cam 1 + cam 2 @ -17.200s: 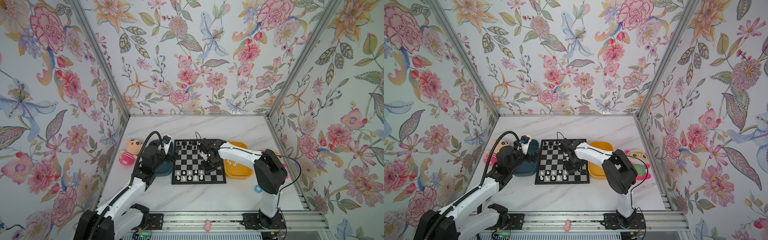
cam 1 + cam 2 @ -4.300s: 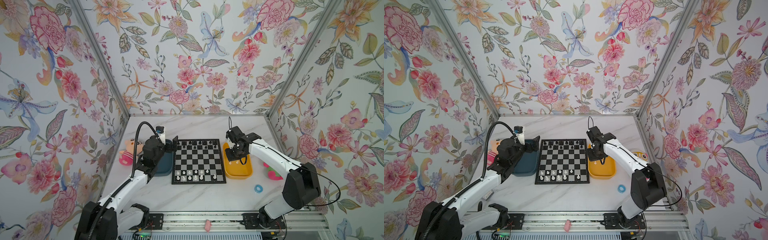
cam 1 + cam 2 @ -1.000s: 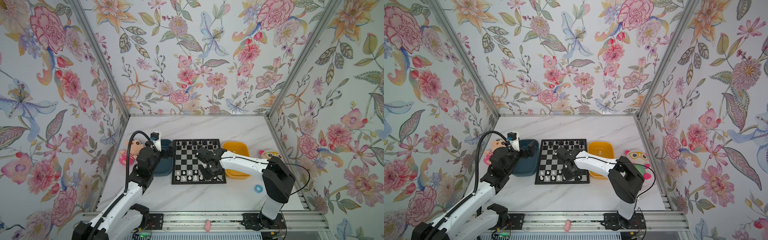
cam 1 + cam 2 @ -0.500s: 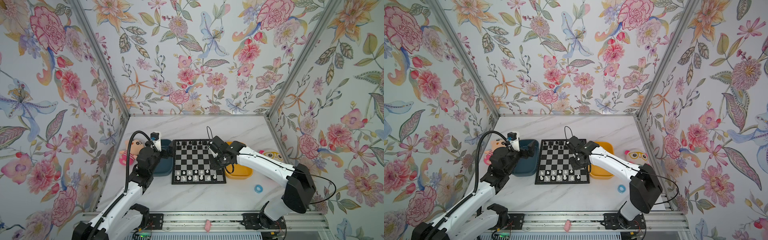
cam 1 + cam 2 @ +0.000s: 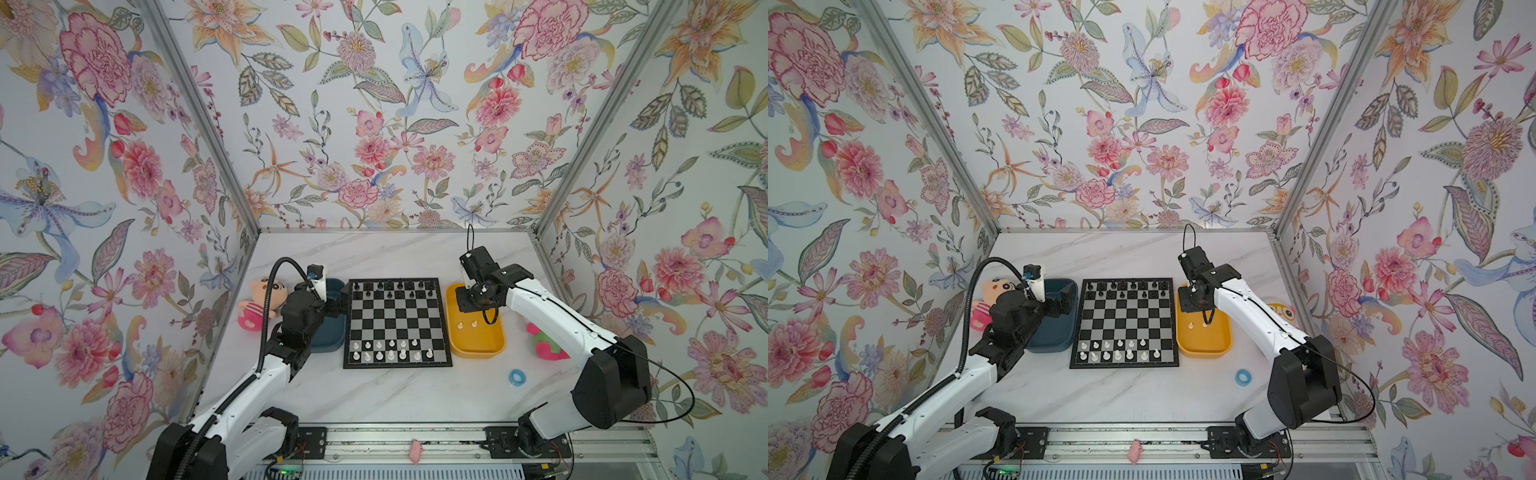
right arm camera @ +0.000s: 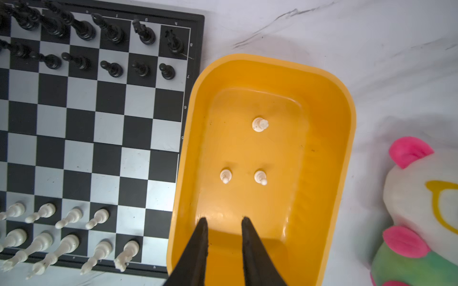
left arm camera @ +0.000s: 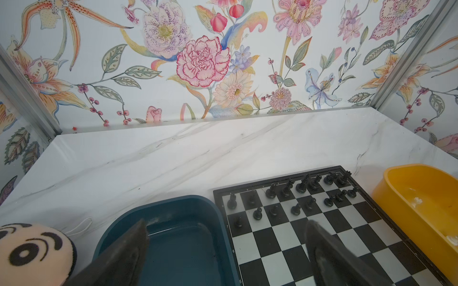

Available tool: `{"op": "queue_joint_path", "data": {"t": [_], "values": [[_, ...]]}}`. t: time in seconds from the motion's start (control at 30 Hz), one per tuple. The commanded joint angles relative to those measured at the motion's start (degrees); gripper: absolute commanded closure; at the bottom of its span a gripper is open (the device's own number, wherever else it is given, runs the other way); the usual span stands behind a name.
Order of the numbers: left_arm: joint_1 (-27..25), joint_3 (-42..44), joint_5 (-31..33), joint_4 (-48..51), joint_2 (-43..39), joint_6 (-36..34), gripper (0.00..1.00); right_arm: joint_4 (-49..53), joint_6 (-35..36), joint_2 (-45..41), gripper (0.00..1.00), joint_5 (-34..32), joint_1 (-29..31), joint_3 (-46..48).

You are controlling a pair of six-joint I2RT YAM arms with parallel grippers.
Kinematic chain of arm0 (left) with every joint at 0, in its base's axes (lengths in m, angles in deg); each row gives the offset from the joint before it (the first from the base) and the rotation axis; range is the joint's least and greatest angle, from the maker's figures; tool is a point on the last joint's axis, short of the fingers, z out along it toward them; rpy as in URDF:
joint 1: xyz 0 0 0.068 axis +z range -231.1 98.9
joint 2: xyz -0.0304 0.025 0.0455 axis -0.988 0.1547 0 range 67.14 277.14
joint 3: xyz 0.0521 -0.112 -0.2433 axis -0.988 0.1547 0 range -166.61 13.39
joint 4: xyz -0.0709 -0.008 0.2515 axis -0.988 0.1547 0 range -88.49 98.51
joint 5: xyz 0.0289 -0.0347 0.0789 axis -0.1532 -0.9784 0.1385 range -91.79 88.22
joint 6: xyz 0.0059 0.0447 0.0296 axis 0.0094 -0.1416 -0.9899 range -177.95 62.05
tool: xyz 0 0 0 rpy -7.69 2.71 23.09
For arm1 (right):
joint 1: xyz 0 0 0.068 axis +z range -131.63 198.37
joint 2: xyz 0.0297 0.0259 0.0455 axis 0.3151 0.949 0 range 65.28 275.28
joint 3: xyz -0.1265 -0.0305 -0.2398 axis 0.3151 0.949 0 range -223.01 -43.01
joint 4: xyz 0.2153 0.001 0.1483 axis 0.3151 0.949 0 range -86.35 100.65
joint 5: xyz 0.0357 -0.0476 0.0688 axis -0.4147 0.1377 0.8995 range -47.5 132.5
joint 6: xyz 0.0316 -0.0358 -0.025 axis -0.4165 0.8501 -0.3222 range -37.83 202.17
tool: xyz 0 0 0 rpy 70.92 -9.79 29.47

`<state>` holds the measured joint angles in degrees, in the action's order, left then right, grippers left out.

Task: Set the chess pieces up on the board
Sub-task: 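Move the right gripper back over the yellow tray, then lower the right gripper into the yellow tray and grasp a white pawn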

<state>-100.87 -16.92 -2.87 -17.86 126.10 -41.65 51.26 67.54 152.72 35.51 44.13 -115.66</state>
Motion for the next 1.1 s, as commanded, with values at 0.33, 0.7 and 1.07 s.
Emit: {"op": "queue_joint_path", "data": {"t": [0.33, 0.7, 1.07], "values": [[0.5, -6.8, 0.7, -2.0, 7.5, -1.5, 0.01, -4.6, 4.2, 8.1, 0.75, 3.8, -7.7, -1.4], [0.5, -8.6, 0.0, -2.1, 10.7, -1.8, 0.01, -7.4, 3.9, 13.1, 0.76, 5.2, -9.7, -1.8], [0.5, -9.3, 0.2, -2.2, 11.8, -2.3, 0.01, -9.1, 3.4, 16.4, 0.76, 6.4, -11.3, -2.8]]}}
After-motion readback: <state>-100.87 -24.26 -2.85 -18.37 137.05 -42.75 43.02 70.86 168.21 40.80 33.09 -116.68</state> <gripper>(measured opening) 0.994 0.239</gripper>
